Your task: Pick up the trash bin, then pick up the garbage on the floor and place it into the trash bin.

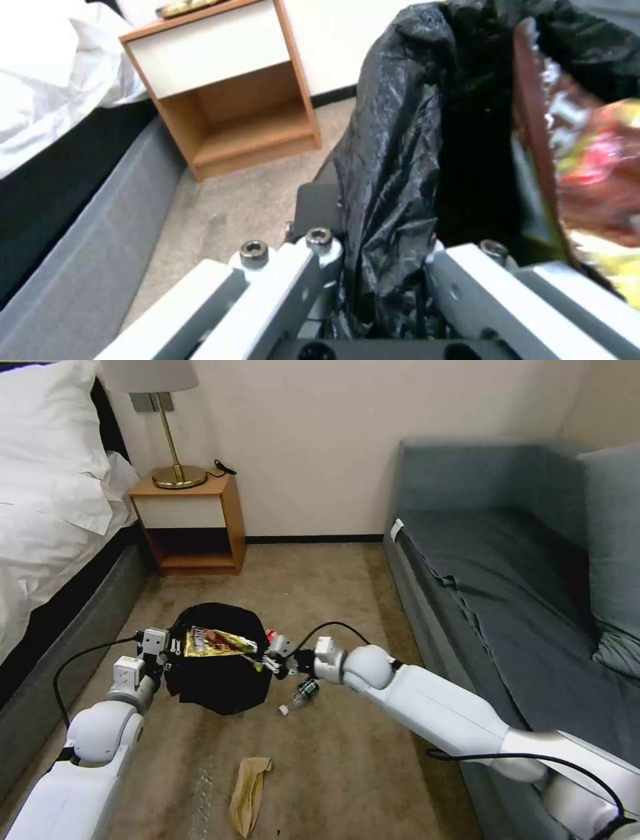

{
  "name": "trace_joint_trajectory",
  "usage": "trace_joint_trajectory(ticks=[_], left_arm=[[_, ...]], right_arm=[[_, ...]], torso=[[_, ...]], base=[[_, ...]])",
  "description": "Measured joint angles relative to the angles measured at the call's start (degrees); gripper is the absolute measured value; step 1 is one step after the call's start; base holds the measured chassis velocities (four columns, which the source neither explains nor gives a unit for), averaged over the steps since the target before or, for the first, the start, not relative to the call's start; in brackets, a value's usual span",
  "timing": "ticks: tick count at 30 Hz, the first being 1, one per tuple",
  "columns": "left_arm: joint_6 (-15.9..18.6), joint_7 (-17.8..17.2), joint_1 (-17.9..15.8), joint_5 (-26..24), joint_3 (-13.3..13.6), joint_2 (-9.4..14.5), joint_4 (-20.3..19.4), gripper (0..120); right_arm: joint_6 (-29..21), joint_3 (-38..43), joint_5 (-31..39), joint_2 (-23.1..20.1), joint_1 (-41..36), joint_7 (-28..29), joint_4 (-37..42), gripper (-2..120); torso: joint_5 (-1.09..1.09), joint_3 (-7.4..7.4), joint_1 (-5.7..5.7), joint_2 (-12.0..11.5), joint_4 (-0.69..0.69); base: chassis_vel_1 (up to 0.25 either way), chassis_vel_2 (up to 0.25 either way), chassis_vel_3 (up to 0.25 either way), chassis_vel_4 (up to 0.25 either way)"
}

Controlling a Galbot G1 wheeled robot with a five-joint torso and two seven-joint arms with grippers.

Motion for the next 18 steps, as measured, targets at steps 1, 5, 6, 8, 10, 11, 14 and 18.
trace_joint_trajectory(ticks=[1, 5, 6, 8, 10, 11, 14, 18], left_arm=[[0.00, 0.00, 0.00, 0.00, 0.00, 0.00, 0.00, 4], [-0.01, 0.00, -0.47, 0.00, 0.62, -0.54, 0.26, 4], [0.00, 0.00, -0.58, 0.02, 0.72, -0.62, 0.35, 4], [0.00, -0.01, -0.69, 0.05, 0.86, -0.72, 0.45, 4], [0.01, -0.01, -0.67, 0.06, 0.87, -0.73, 0.44, 4], [0.01, -0.01, -0.67, 0.06, 0.87, -0.73, 0.44, 4], [0.02, -0.02, -0.59, 0.06, 0.89, -0.73, 0.35, 4], [0.04, -0.02, -0.61, -0.27, 0.87, -0.75, 0.19, 4]], right_arm=[[0.00, 0.00, 0.00, 0.00, 0.00, 0.00, 0.00, 0], [-0.49, -1.53, 0.00, 0.86, 1.44, 0.94, -0.86, 0], [-0.71, -1.86, -0.01, 1.09, 1.76, 1.30, -1.09, 1], [-0.86, -2.38, -0.12, 1.71, 1.92, 1.95, -1.76, 13], [-0.87, -2.44, -0.18, 1.87, 1.92, 2.18, -1.91, 17], [-0.87, -2.44, -0.18, 1.87, 1.92, 2.18, -1.91, 17], [-0.87, -2.46, -0.28, 1.89, 1.84, 2.28, -2.06, 29], [-0.86, -2.27, -0.51, 1.41, 1.65, 2.28, -2.31, 45]], torso=[[0.00, 0.00, 0.00, 0.00, 0.00], [-0.01, 0.00, 0.00, 0.00, 0.00], [0.00, 0.00, 0.00, 0.00, -0.01], [0.01, 0.00, 0.00, 0.00, -0.01], [0.01, 0.00, 0.00, 0.00, 0.00], [0.01, 0.00, 0.00, 0.00, 0.00], [0.01, 0.00, 0.00, 0.00, 0.00], [0.01, 0.00, 0.00, 0.00, -0.01]], base=[[0.000, 0.000, 0.000, 0.000], [0.000, 0.000, 0.000, 0.000], [0.000, 0.000, 0.000, 0.000], [0.000, 0.000, 0.000, 0.000], [0.000, 0.000, 0.000, 0.000], [0.000, 0.000, 0.000, 0.000], [0.000, 0.000, 0.000, 0.000], [0.000, 0.000, 0.000, 0.000]])
